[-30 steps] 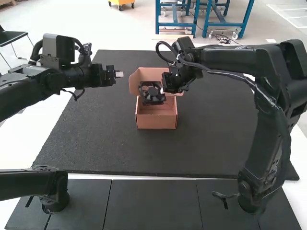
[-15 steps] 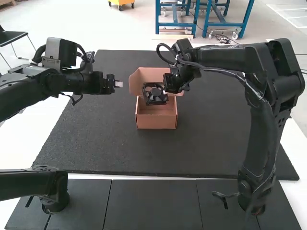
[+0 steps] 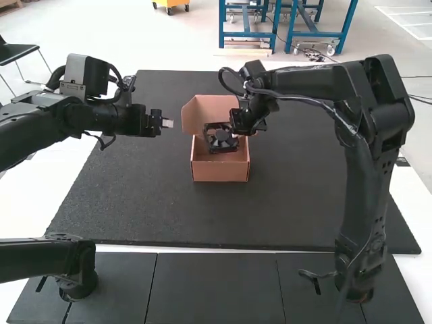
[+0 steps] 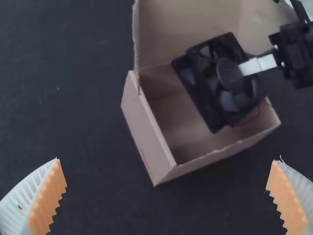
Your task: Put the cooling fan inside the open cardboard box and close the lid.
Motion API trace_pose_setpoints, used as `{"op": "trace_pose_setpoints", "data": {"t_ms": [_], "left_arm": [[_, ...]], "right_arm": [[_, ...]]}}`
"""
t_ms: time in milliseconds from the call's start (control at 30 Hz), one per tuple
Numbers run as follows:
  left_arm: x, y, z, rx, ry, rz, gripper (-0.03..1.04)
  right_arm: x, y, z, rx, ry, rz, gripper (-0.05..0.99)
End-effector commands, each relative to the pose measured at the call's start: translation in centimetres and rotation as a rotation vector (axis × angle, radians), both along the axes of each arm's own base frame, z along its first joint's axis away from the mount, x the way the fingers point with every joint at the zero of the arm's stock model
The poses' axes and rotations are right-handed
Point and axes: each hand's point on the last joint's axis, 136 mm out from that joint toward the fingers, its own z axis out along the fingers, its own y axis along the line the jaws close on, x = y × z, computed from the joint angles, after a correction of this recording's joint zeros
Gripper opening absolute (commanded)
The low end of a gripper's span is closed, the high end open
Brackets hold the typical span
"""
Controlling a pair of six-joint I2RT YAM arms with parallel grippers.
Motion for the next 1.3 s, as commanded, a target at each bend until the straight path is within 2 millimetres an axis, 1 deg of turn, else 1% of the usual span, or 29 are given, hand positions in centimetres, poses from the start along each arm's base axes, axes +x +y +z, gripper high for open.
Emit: {"op": "trace_pose_setpoints", "data": {"t_ms": [0, 333, 467, 633, 900, 933, 1000, 1067, 1100, 1267], "left_arm": [[-0.5, -0.1, 1.3, -0.006, -0.047, -0.022, 0.97], [-0.2, -0.2, 1.9, -0.011, -0.067, -0.021, 0.97], [-0.2, -0.2, 2.0, -0.012, -0.069, -0.021, 0.97], [-0.1, -0.2, 2.2, -0.013, -0.075, -0.021, 0.97], [0.0, -0.2, 2.6, -0.019, -0.087, -0.019, 0.97], [0.0, -0.2, 2.6, -0.02, -0.088, -0.019, 0.97], [0.0, -0.2, 2.6, -0.02, -0.088, -0.019, 0.97], [0.1, -0.2, 2.6, -0.021, -0.091, -0.019, 0.97], [0.1, -0.2, 2.7, -0.021, -0.094, -0.019, 0.97], [0.1, -0.3, 2.7, -0.023, -0.097, -0.018, 0.97]], "right_arm": [[1.2, 0.3, 1.7, 0.017, -0.042, -0.001, -0.02], [0.7, 0.4, 0.5, -0.002, -0.002, 0.009, -0.02], [0.1, 0.8, -0.4, -0.008, 0.025, 0.024, -0.02], [-0.8, 1.8, -1.2, -0.012, 0.048, 0.053, -0.02], [-0.9, 2.5, -1.7, -0.01, 0.062, 0.065, -0.02], [-1.0, 2.5, -1.8, -0.014, 0.07, 0.064, 0.0], [-1.1, 2.5, -1.9, -0.022, 0.08, 0.069, 0.14], [-1.1, 2.5, -1.9, -0.022, 0.081, 0.071, 0.18], [-1.2, 2.6, -1.8, -0.022, 0.078, 0.076, 0.22], [-1.0, 2.5, -1.7, -0.025, 0.071, 0.082, 0.24]]}}
